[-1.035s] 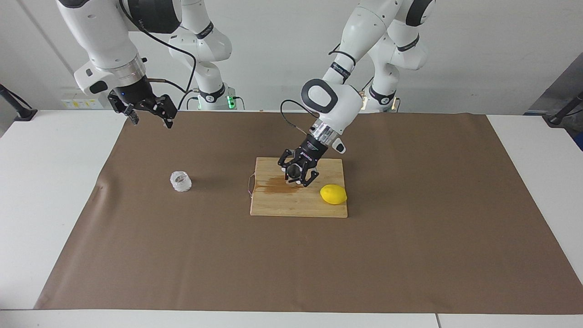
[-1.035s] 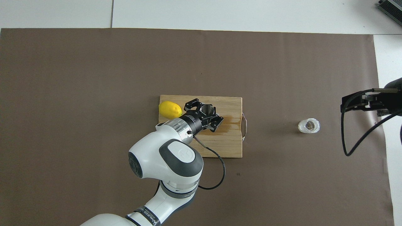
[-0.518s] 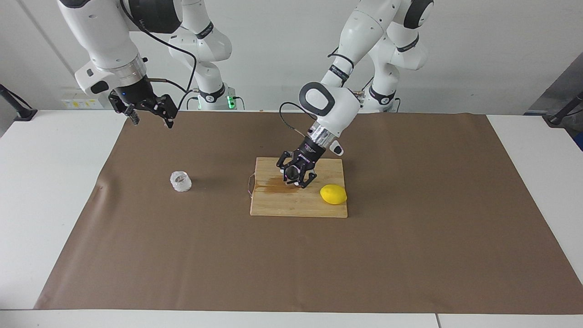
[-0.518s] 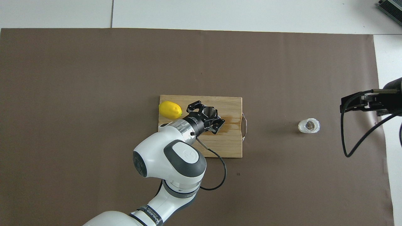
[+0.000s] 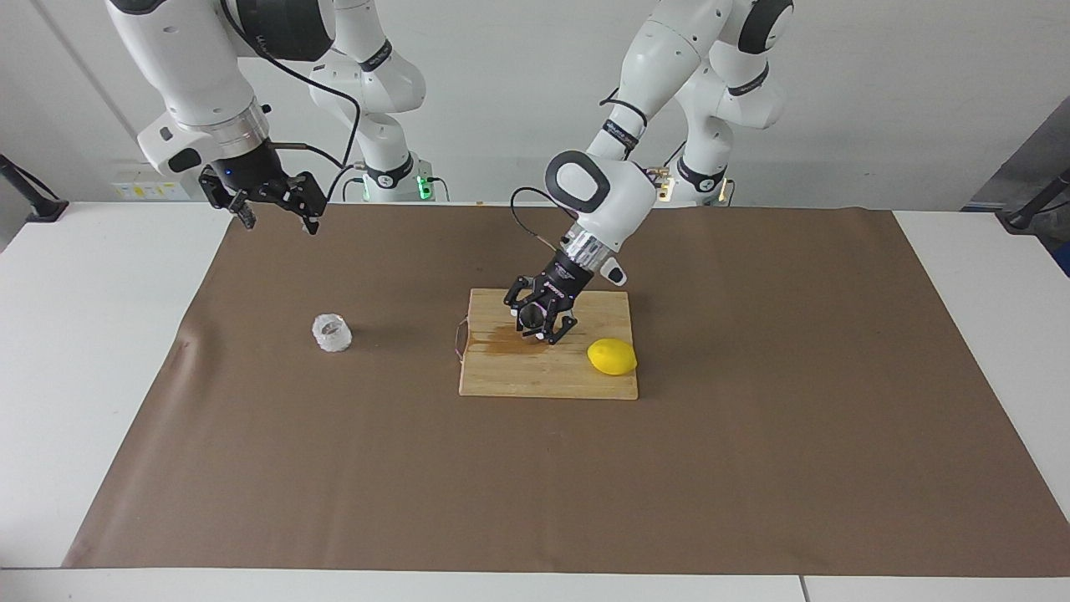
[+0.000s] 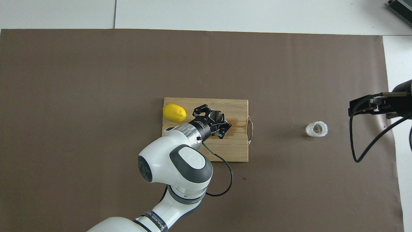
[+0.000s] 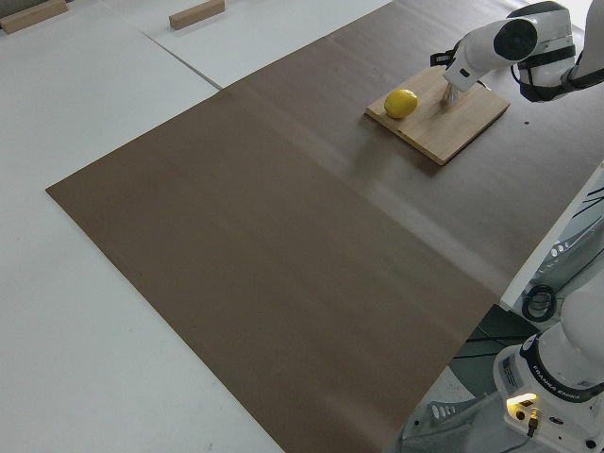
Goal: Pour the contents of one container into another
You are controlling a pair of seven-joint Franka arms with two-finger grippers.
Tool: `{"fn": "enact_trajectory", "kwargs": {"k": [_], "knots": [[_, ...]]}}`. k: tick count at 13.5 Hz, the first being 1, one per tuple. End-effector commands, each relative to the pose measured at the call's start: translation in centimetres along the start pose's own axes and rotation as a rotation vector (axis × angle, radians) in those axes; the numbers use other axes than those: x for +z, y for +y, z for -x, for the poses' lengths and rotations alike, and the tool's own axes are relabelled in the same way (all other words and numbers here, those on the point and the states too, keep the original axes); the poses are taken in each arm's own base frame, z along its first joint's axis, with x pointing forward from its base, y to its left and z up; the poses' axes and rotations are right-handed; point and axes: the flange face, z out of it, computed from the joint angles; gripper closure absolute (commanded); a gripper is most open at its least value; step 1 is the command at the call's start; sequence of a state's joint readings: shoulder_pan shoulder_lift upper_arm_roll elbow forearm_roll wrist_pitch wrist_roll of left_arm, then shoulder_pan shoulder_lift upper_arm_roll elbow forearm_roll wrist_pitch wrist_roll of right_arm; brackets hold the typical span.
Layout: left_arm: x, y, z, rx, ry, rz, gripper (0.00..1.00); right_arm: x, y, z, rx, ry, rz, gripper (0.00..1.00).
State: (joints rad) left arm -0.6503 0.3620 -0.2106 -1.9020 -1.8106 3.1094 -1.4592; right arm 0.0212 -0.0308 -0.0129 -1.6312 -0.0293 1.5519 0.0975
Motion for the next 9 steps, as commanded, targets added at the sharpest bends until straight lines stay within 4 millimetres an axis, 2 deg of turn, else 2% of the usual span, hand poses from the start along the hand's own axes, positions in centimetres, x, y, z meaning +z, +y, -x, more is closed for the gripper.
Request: {"fn": "enact_trajectory", "kwargs": {"k": [1, 3, 7, 9], "knots": [[0.37, -0.02, 0.19, 0.008, 0.001, 0.021, 0.78, -0.13, 0.05, 0.93, -0.022, -0.004, -0.008, 0.0], [0.32, -0.03, 0.18, 0.008, 0.001, 0.021, 0.74, -0.13, -0.04, 0.94, -0.023, -0.004, -0.007, 0.0], [0.33, -0.02, 0.12, 0.009, 0.003, 0.021, 0.54, -0.13, -0.12, 0.95, -0.025, -0.004, -0.007, 0.0], [0.27, -0.03, 0.19, 0.01, 0.001, 0.021, 0.51, -0.14, -0.29, 0.96, -0.028, -0.004, -0.007, 0.0]]}}
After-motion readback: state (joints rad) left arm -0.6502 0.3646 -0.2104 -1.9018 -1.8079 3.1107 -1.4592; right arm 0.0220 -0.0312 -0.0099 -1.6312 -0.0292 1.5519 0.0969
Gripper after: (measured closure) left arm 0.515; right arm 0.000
